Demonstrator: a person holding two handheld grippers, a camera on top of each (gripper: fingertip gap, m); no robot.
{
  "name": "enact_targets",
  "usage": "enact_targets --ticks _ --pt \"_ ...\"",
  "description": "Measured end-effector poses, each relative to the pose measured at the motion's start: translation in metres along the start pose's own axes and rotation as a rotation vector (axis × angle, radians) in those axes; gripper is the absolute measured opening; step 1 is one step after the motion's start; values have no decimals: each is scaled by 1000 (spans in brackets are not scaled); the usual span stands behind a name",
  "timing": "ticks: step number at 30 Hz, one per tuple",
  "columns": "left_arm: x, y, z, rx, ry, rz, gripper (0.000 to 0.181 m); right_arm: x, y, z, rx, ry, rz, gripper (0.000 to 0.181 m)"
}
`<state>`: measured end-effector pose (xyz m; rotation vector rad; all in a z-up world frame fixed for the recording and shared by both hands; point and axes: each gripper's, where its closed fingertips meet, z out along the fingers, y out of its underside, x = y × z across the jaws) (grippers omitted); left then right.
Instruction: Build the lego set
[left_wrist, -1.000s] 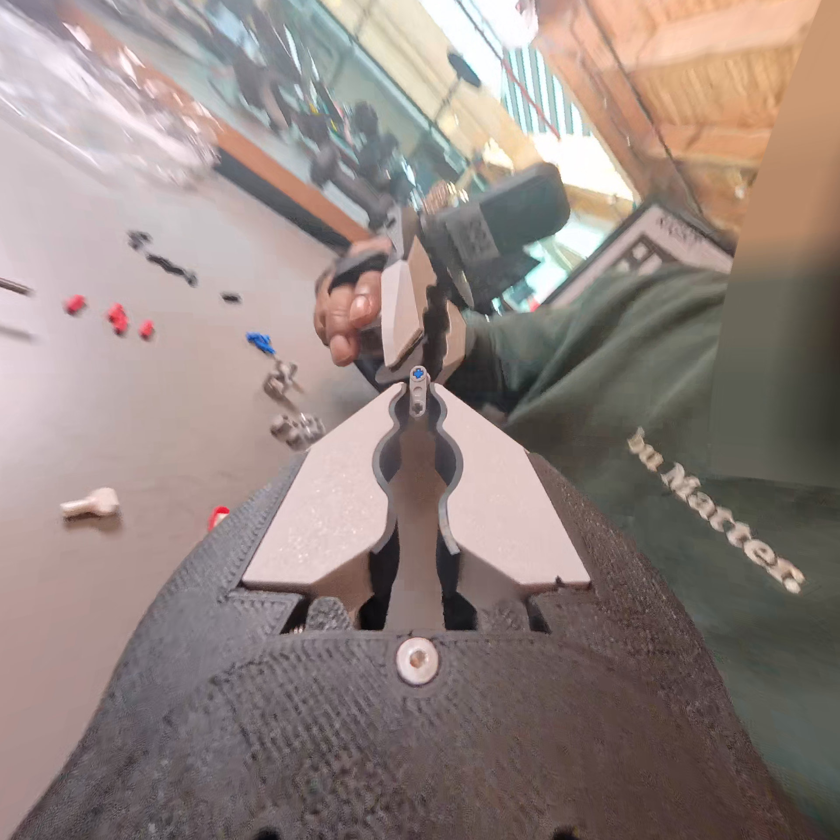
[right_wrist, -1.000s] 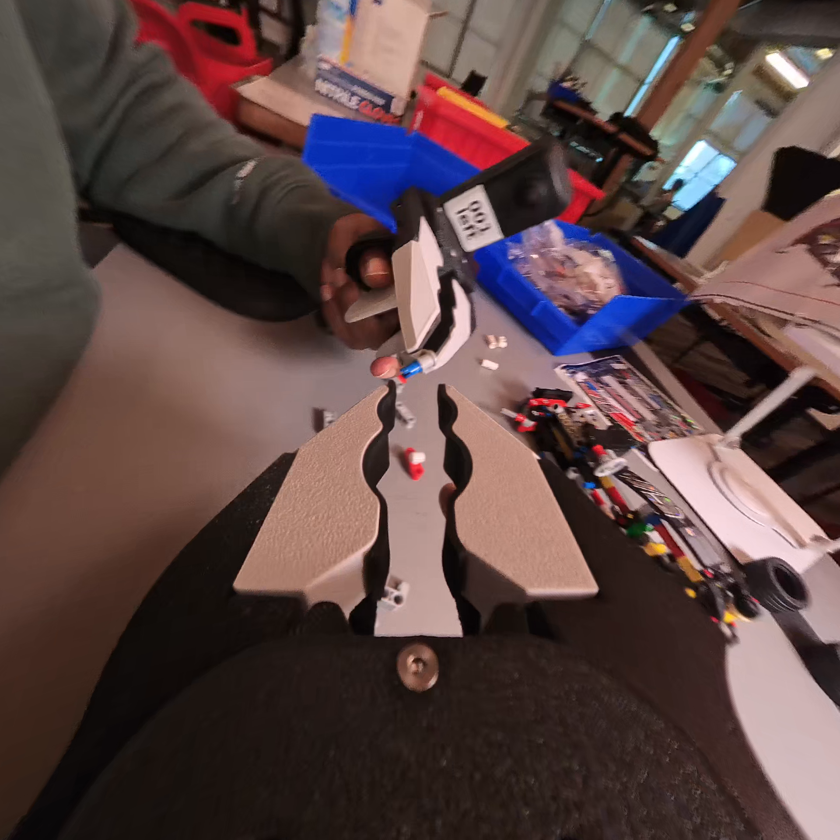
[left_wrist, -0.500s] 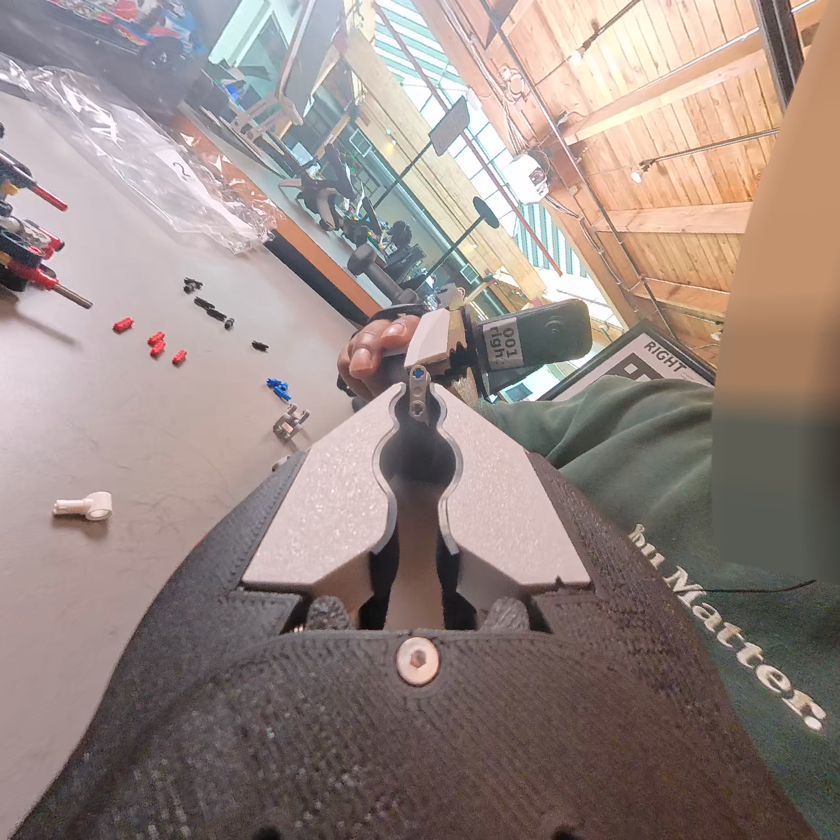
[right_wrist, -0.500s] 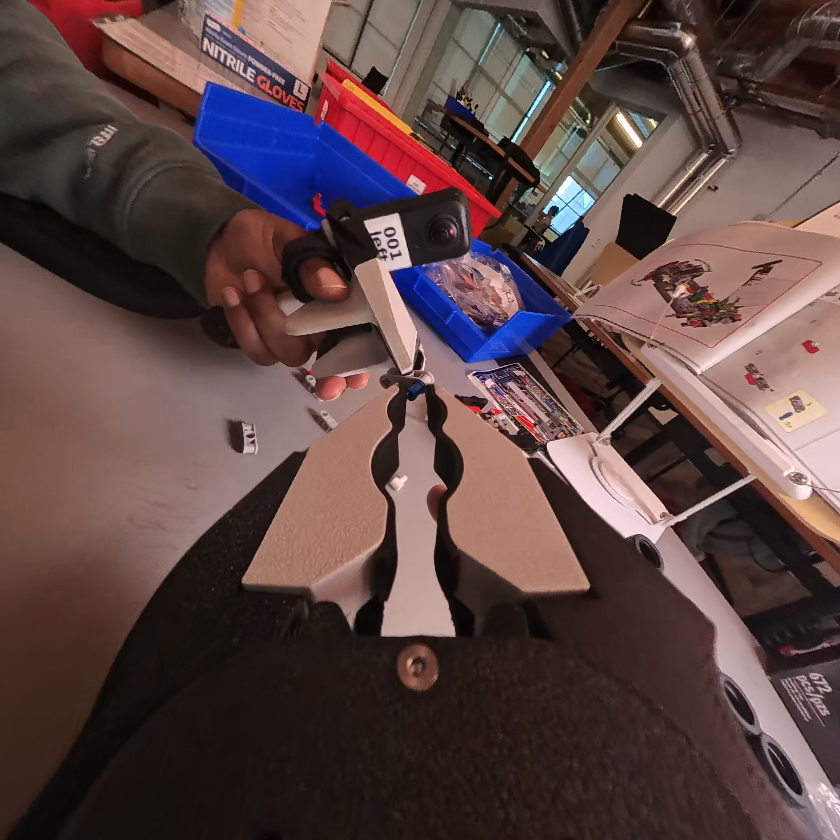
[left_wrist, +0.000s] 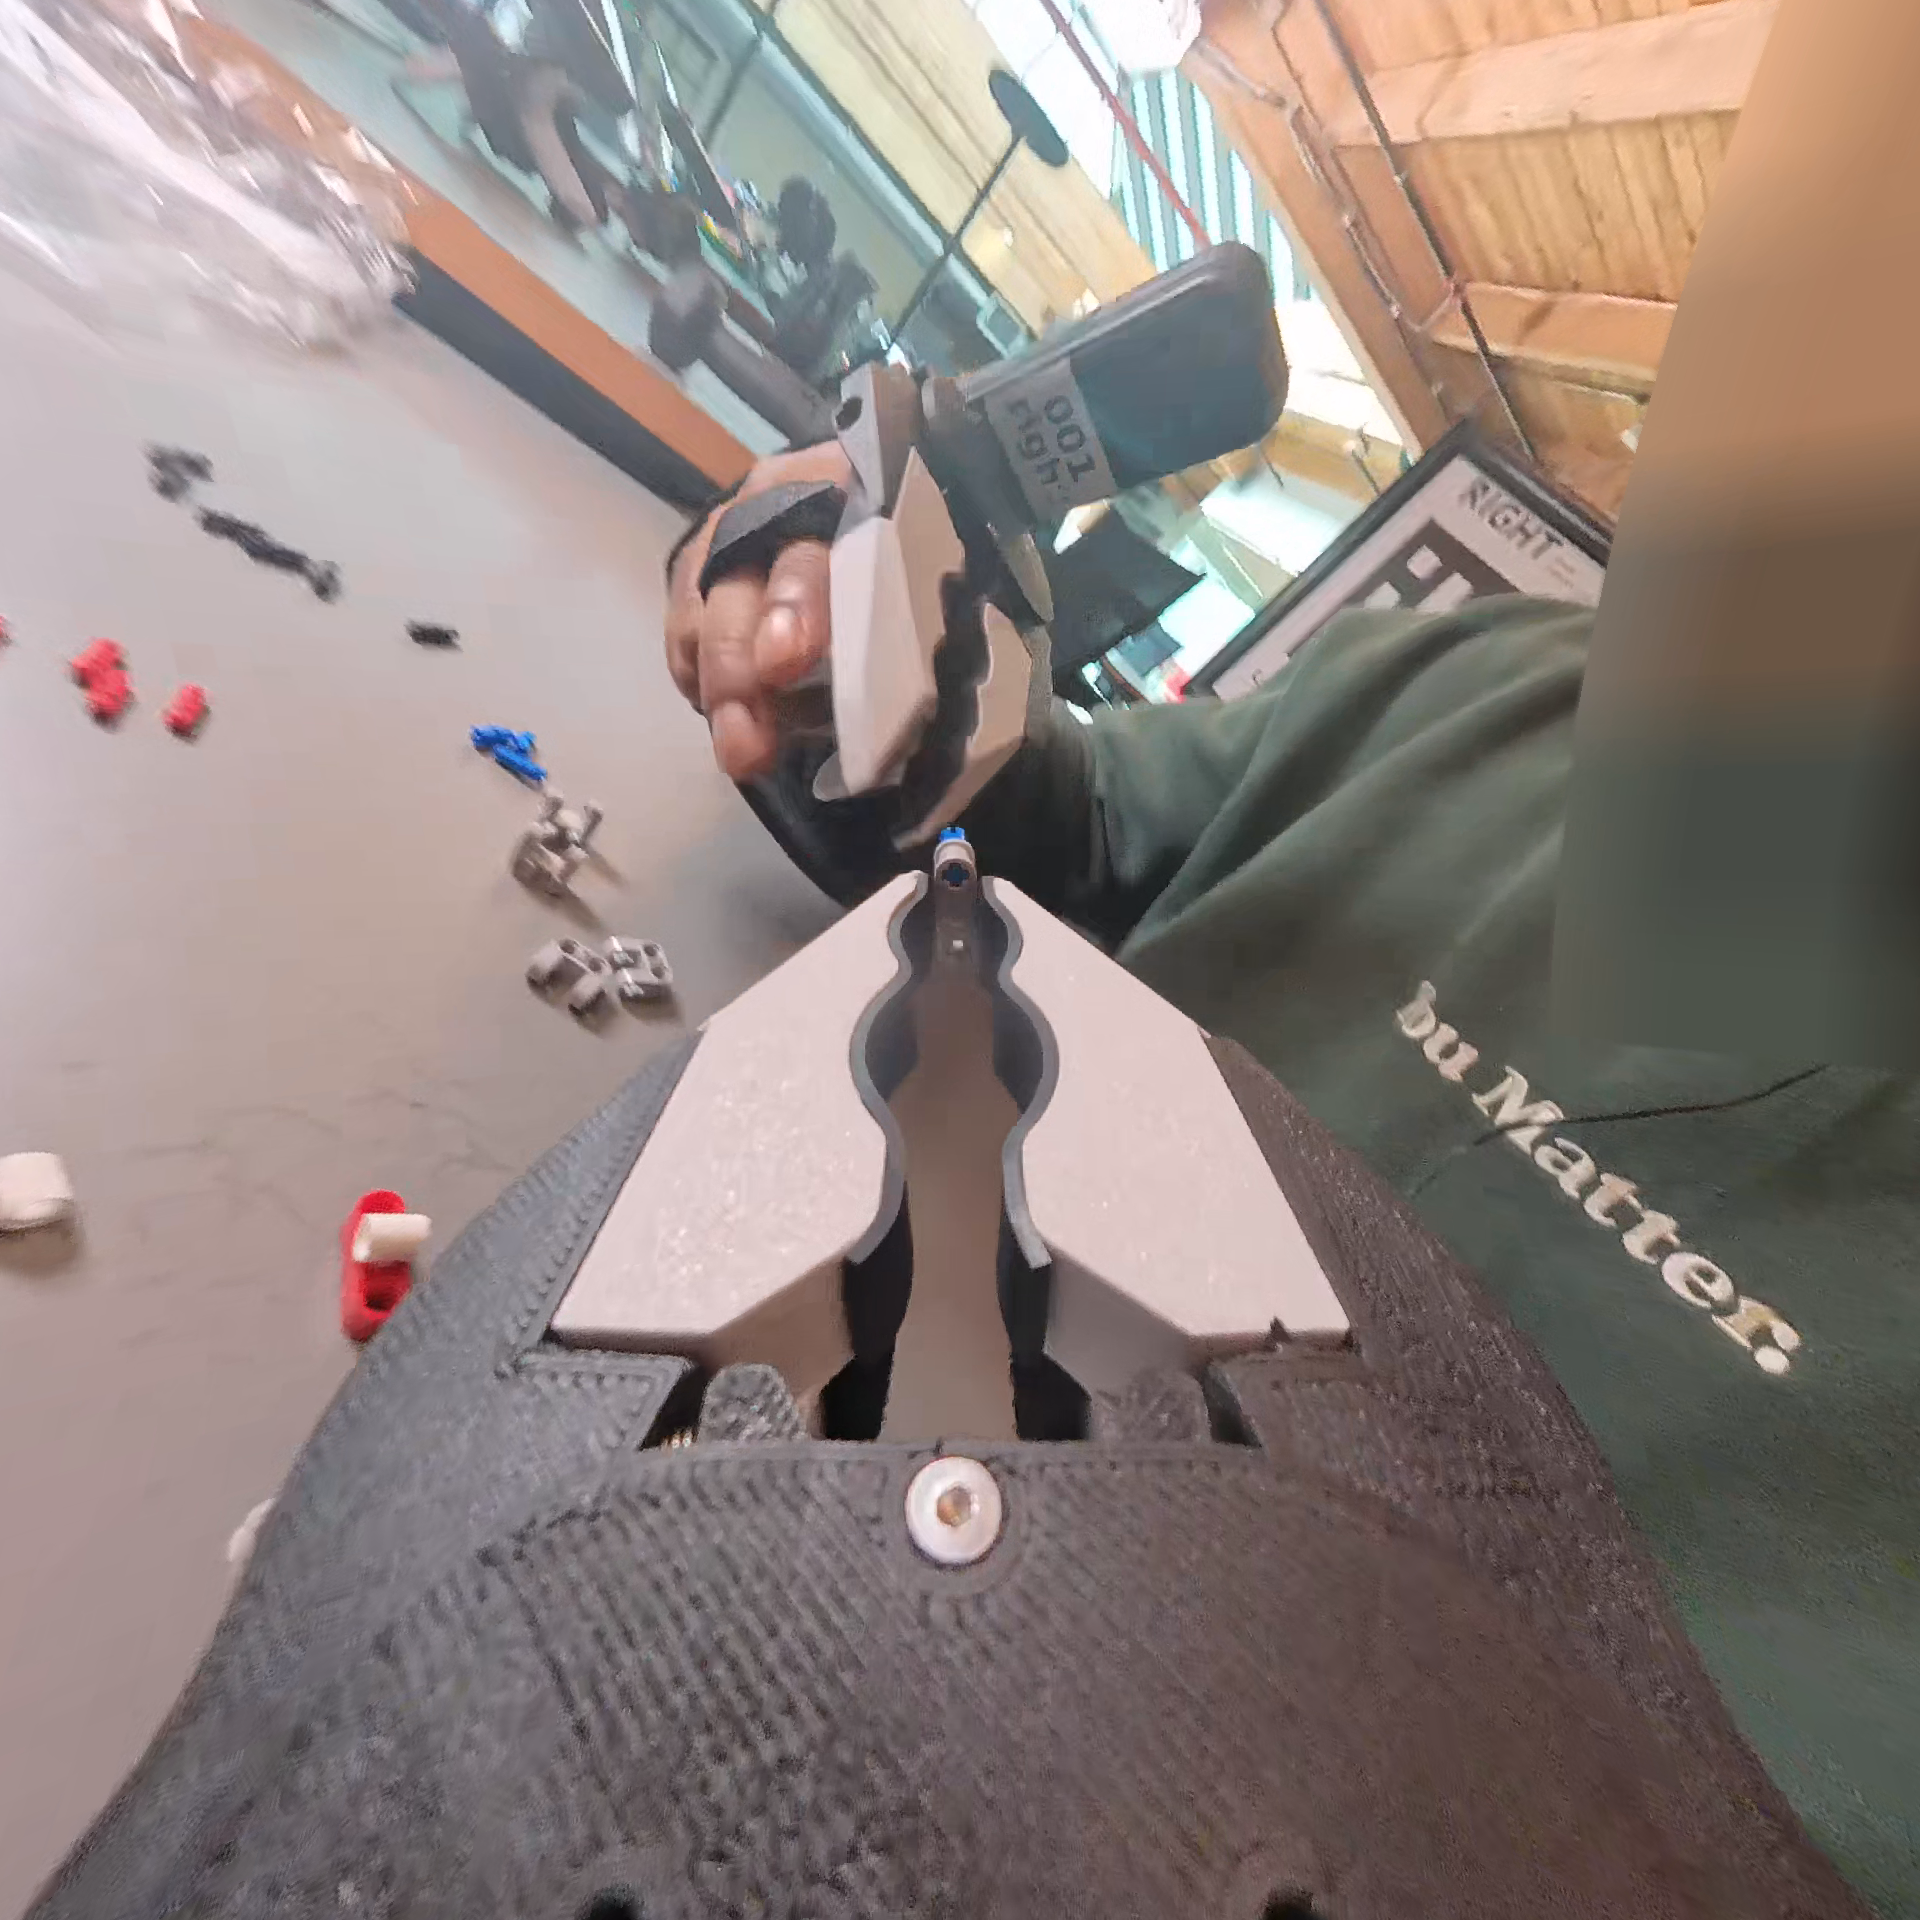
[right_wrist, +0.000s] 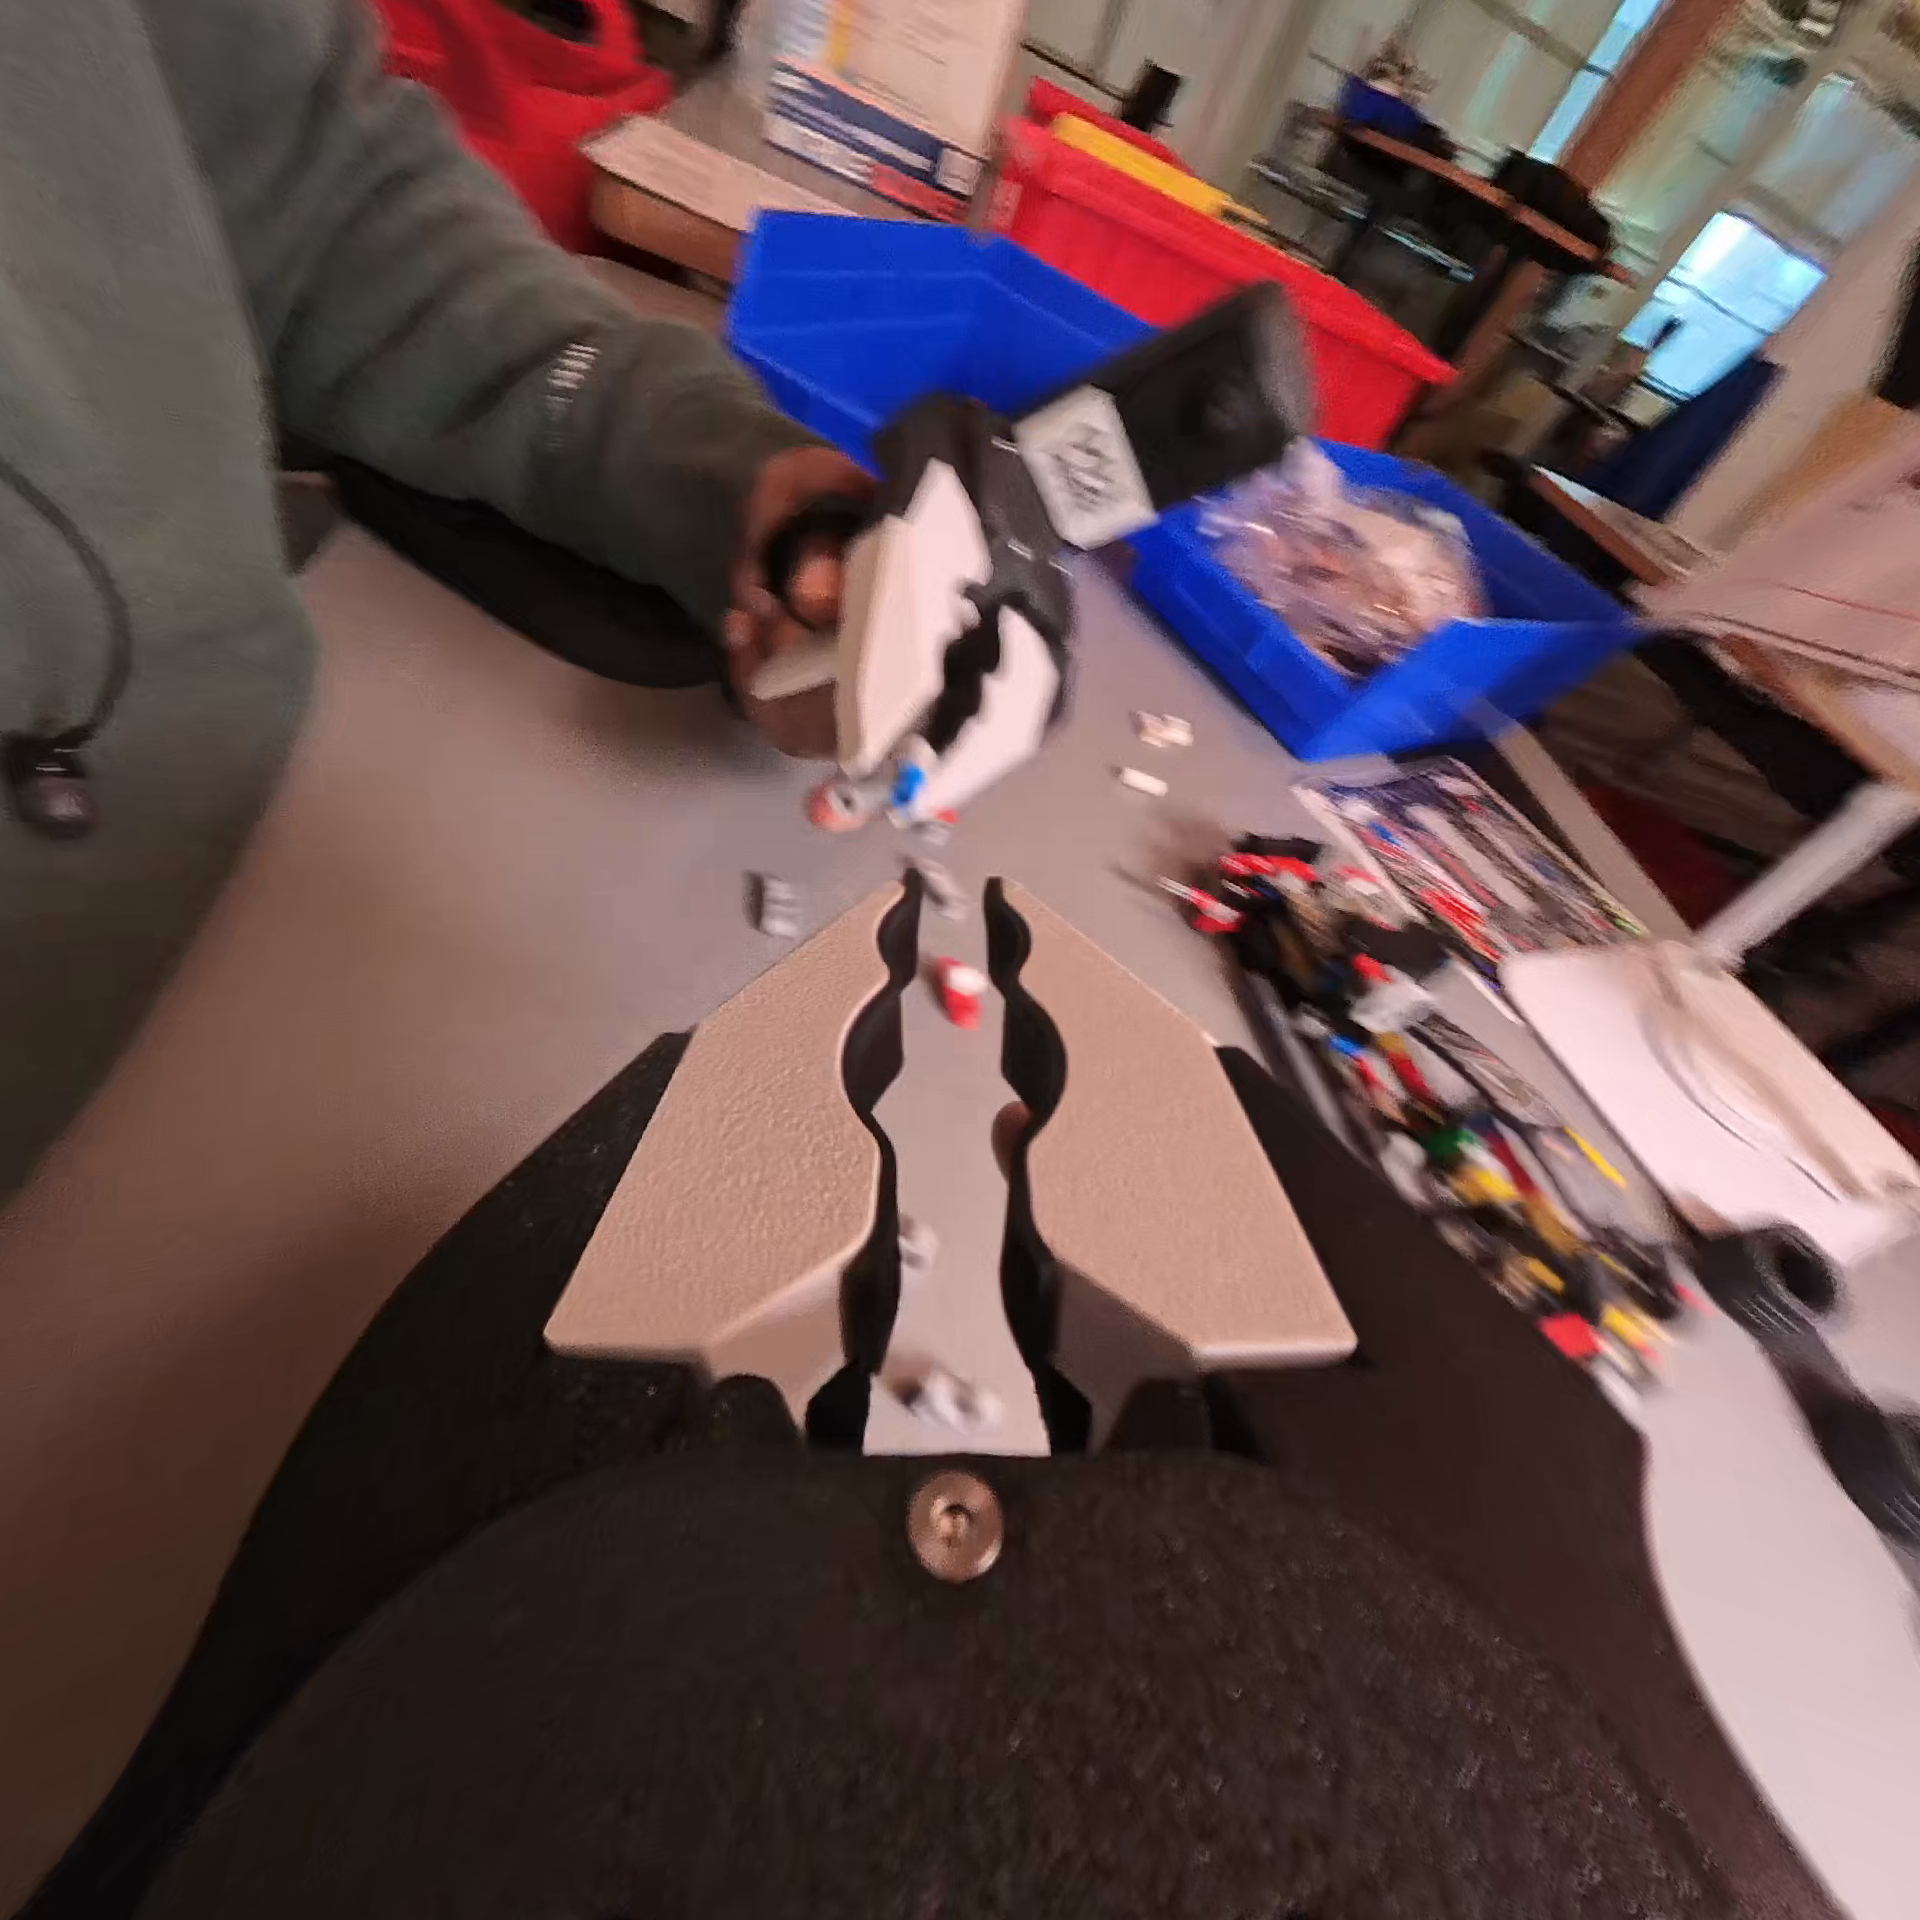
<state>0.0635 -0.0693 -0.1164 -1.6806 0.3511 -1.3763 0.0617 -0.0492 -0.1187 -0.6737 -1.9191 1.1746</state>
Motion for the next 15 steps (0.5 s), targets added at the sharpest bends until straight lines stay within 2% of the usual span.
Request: enact_targets --ticks 1,4,6,8,10,12,15 --pt "-4 -10 -6 52 -34 20 5 20 4 -14 -16 67 21 15" --pt "-14 -43 -33 230 -111 44 5 79 34 -66 -116 306 116 15" --pt "-16 -62 -52 337 -148 65 5 96 64 -96 -231 383 158 12" --pt "-19 -74 -69 401 -190 94 5 84 97 -112 -374 319 233 10" --pt "-21 -80 -79 436 -207 95 5 56 123 -116 -486 184 343 11" --pt "-23 -82 -82 451 -208 82 5 32 139 -112 -567 73 396 12" --pt "-26 -76 -76 430 -213 71 4 19 147 -99 -631 5 375 12"
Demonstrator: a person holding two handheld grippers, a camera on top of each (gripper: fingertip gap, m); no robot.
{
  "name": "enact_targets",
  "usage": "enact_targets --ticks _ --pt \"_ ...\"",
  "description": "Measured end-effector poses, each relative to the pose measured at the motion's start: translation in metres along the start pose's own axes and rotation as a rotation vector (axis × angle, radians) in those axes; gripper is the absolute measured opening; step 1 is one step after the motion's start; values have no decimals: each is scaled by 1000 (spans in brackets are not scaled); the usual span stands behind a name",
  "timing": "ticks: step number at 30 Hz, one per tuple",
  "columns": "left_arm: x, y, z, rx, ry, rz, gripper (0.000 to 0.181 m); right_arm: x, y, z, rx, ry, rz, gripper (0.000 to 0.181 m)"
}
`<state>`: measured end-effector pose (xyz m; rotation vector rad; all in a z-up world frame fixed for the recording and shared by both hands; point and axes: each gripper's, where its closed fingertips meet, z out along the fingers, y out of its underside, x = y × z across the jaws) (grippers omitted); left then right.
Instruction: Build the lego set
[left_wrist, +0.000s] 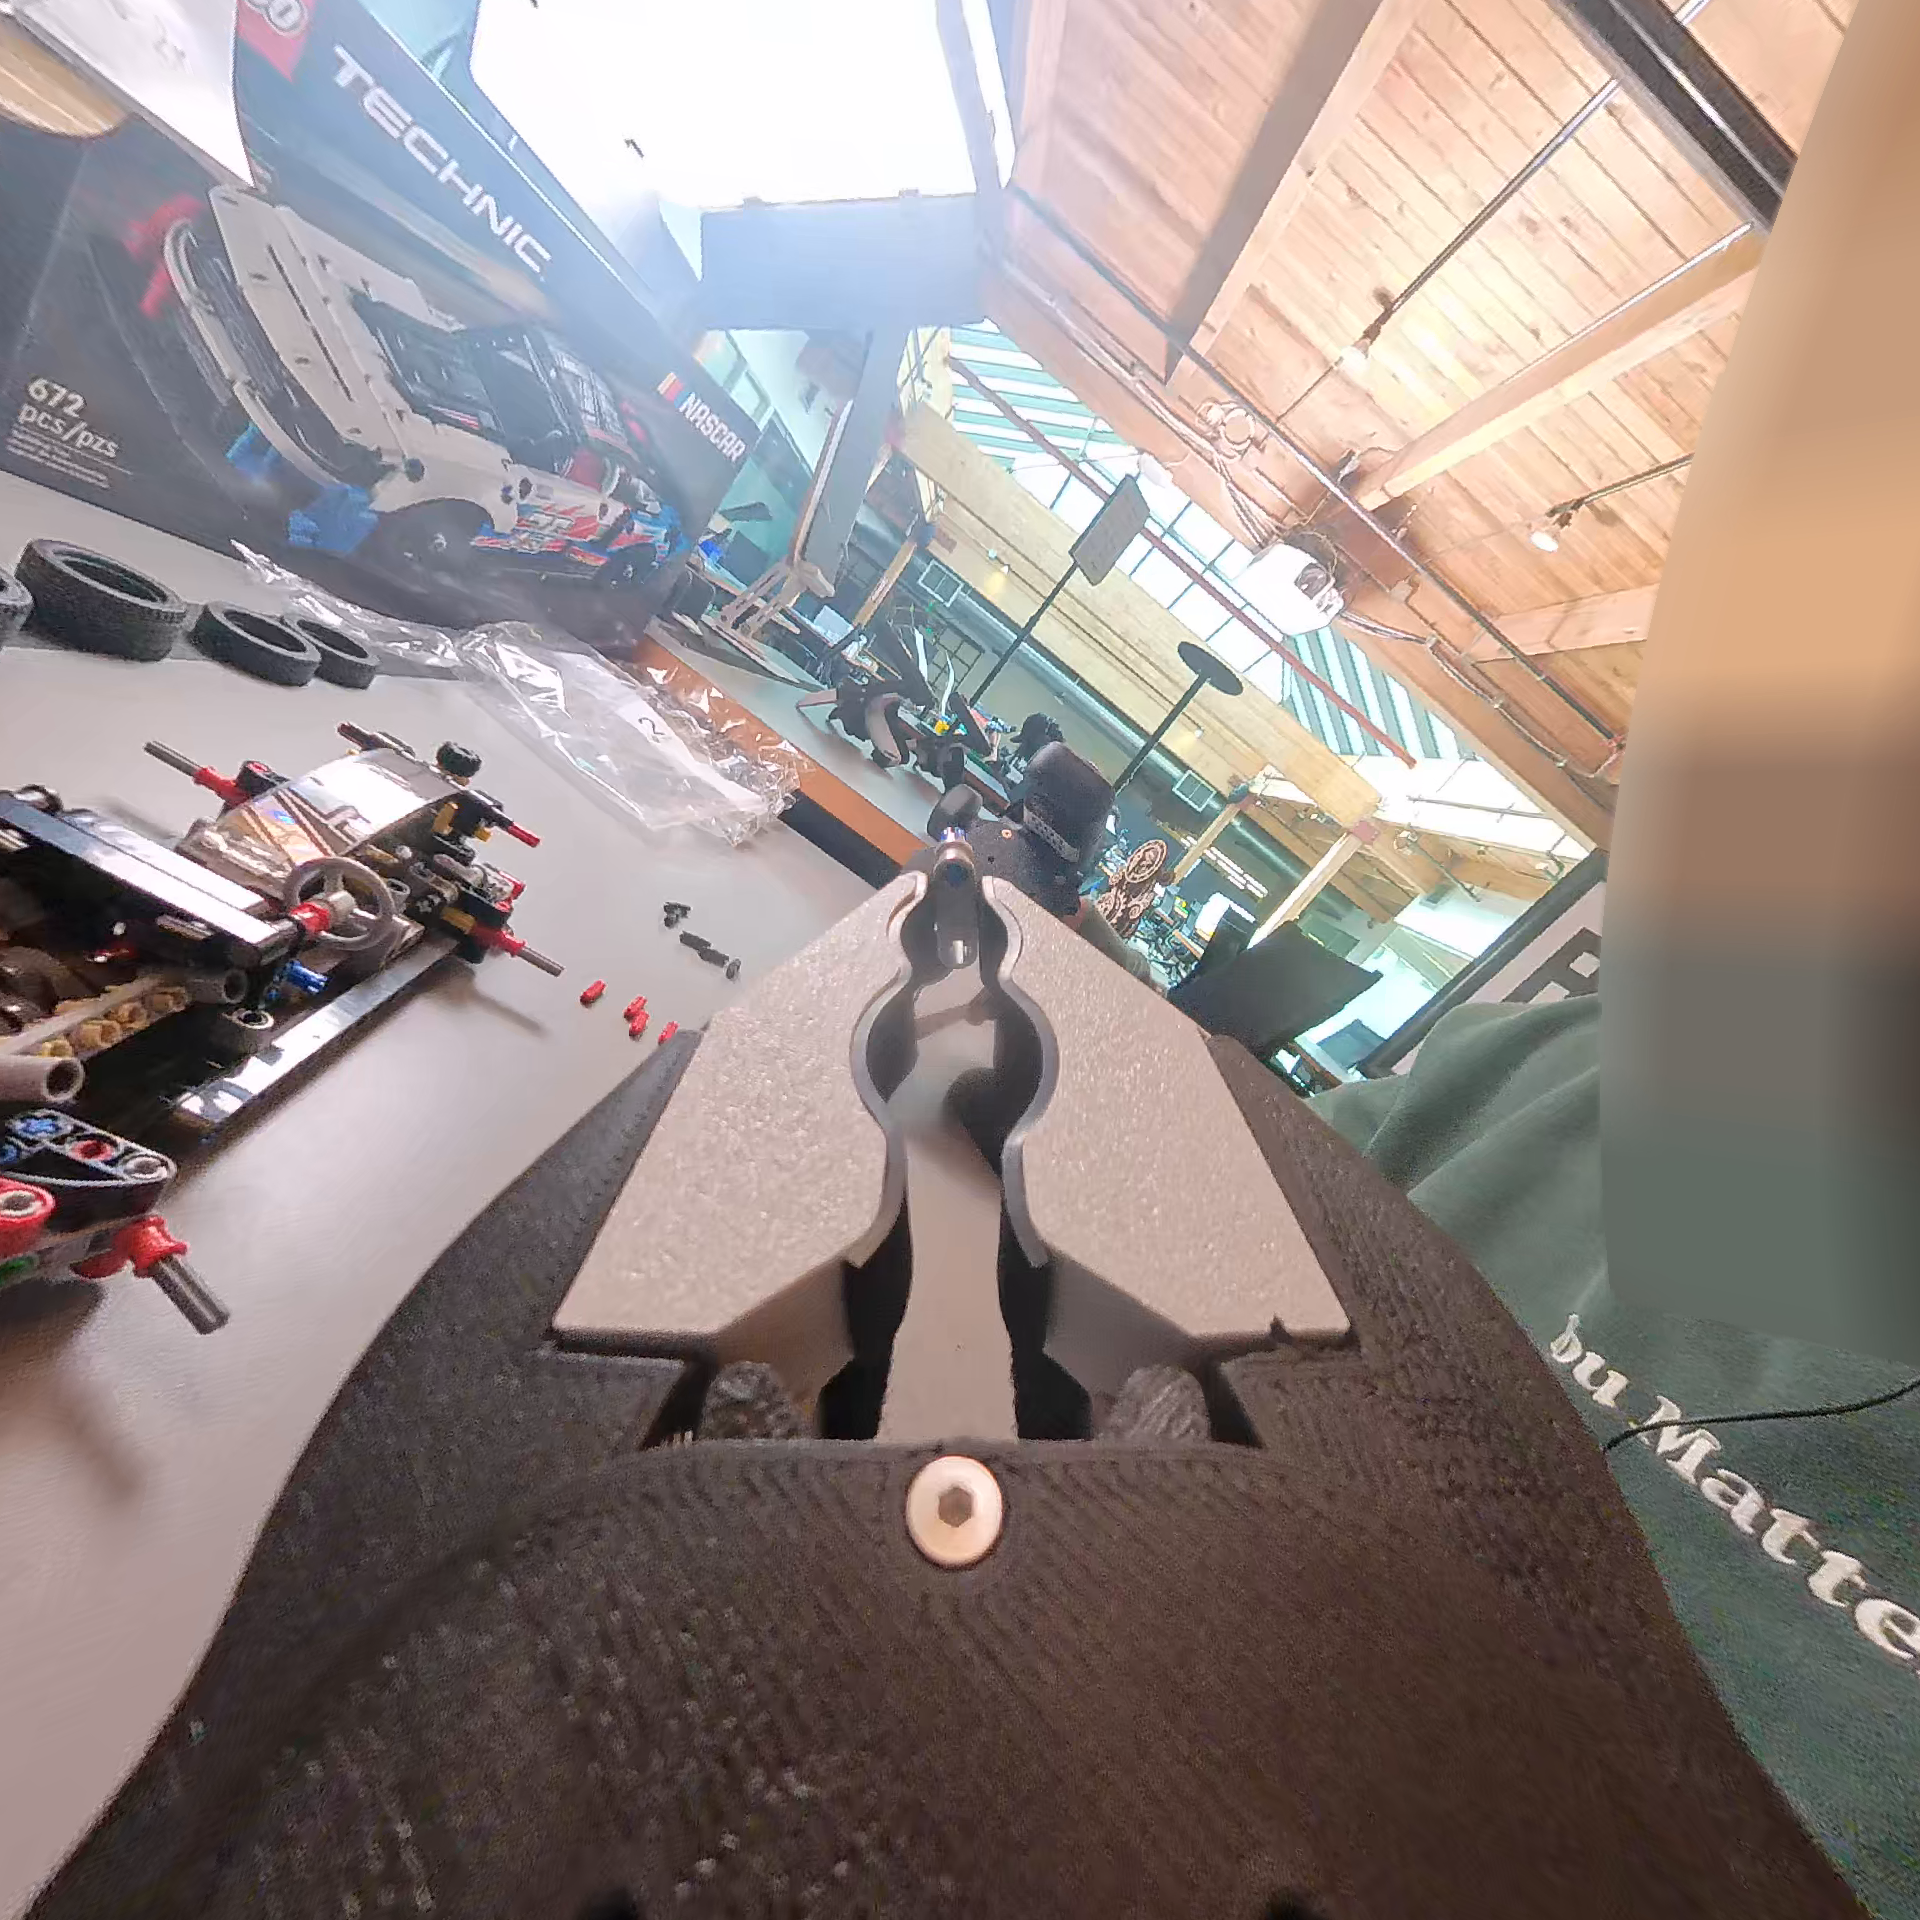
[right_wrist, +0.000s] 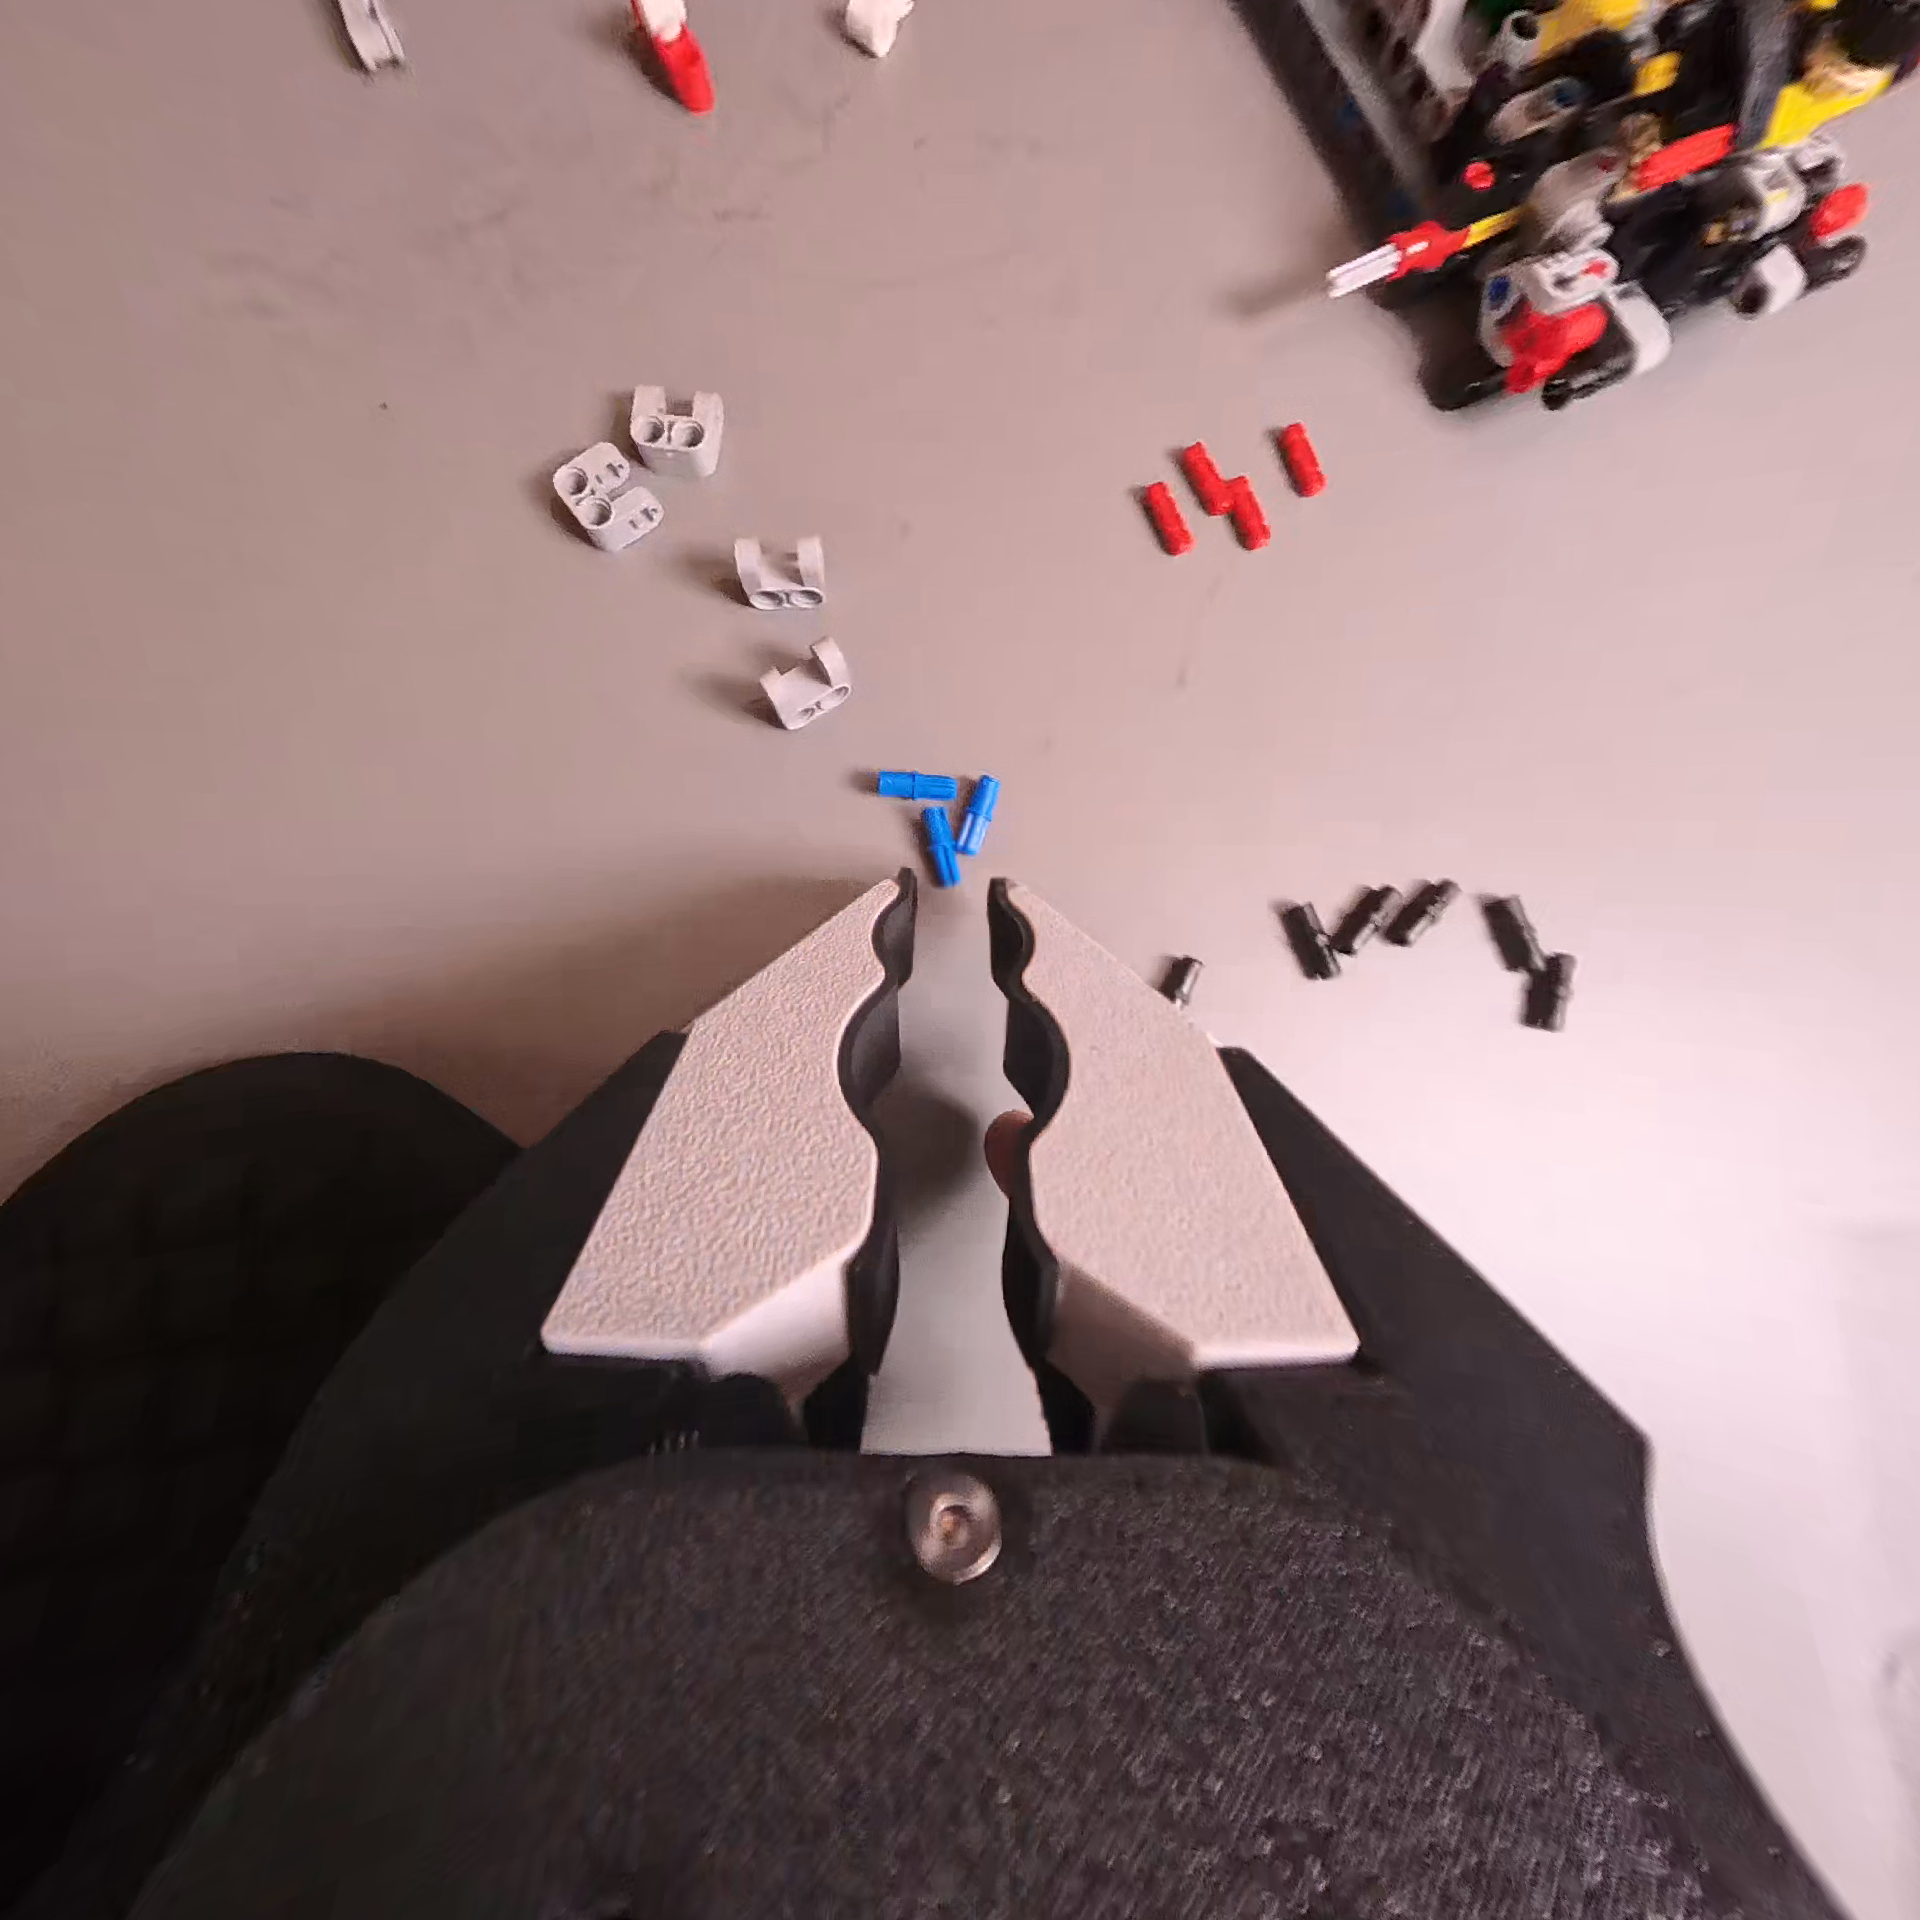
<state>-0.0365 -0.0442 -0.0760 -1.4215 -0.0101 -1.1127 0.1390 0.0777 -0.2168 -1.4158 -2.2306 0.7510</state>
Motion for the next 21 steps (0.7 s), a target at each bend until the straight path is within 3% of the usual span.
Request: enact_targets --ticks 12,21 --pt "0 25 12 -82 8 -35 4 -15 -6 12 -52 -20 -69 4" --pt "-3 41 17 -145 3 -35 4 -93 -39 31 -28 -272 -291 4"
